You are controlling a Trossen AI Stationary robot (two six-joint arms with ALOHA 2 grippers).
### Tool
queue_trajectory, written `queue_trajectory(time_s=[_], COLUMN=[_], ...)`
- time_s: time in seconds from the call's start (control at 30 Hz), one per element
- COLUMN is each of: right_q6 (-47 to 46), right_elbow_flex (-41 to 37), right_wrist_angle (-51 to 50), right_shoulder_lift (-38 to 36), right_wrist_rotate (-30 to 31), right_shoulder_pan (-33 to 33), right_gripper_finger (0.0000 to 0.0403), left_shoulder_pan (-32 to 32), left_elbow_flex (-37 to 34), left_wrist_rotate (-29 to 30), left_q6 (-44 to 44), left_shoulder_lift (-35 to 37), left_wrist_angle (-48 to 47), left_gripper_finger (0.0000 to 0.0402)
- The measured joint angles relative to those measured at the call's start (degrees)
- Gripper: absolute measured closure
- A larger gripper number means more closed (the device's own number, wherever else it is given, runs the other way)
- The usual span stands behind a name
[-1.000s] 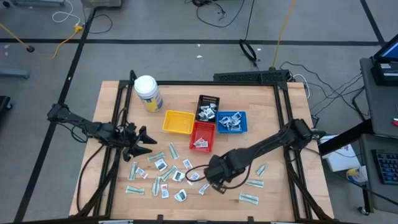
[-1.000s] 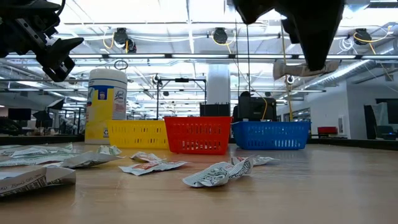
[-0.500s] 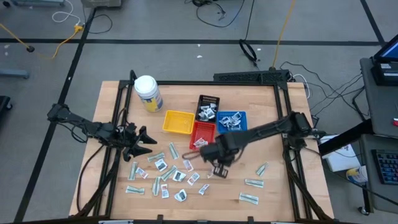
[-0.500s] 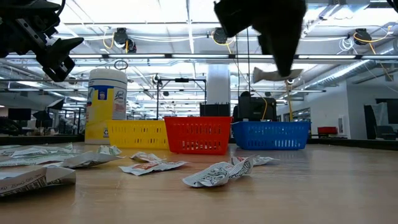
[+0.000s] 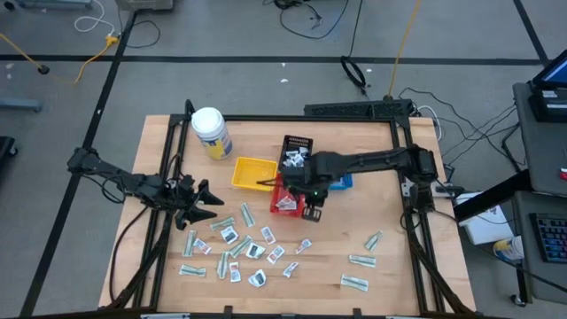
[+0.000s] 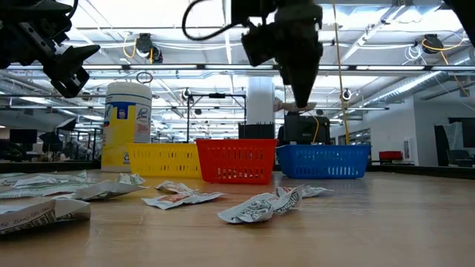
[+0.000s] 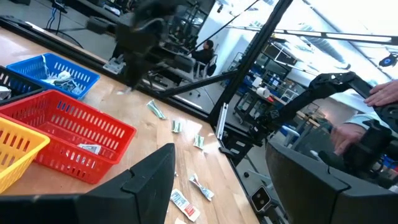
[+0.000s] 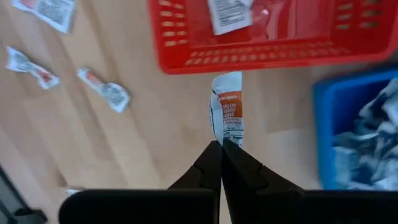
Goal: Pick & Place First Aid Supplies
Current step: Put the ointment pack into the red bin
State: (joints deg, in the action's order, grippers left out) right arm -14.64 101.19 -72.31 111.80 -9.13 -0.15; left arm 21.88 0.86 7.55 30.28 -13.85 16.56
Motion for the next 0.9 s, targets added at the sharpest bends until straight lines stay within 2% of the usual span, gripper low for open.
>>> queue_trajectory(time_s=[0.3,0.6,0.9], right_q6=[6.02,10.88,9.47], right_elbow_flex=[8.25,22.94,23.99], right_wrist_angle=[-2.50,-9.27,-7.59], right_shoulder_lift=[5.88,14.71,19.47], right_wrist_rotate=[0.03,0.05,1.66], right_shoulder_pan=[-3.56,-4.32,-3.90], right_gripper_finger=[0.0403,0.0403,0.0403], left_shoulder_pan=[0.01,-0.01,0.00], left_elbow_flex=[0.00,0.00,0.00], left_wrist_rotate=[0.00,0.00,0.00], left_q6=[-0.01,-0.01,-0.01], left_shoulder_lift=[0.00,0.00,0.00], left_wrist_angle=[-0.02,-0.01,0.00], left_gripper_finger=[0.0144,0.0144,0.0144])
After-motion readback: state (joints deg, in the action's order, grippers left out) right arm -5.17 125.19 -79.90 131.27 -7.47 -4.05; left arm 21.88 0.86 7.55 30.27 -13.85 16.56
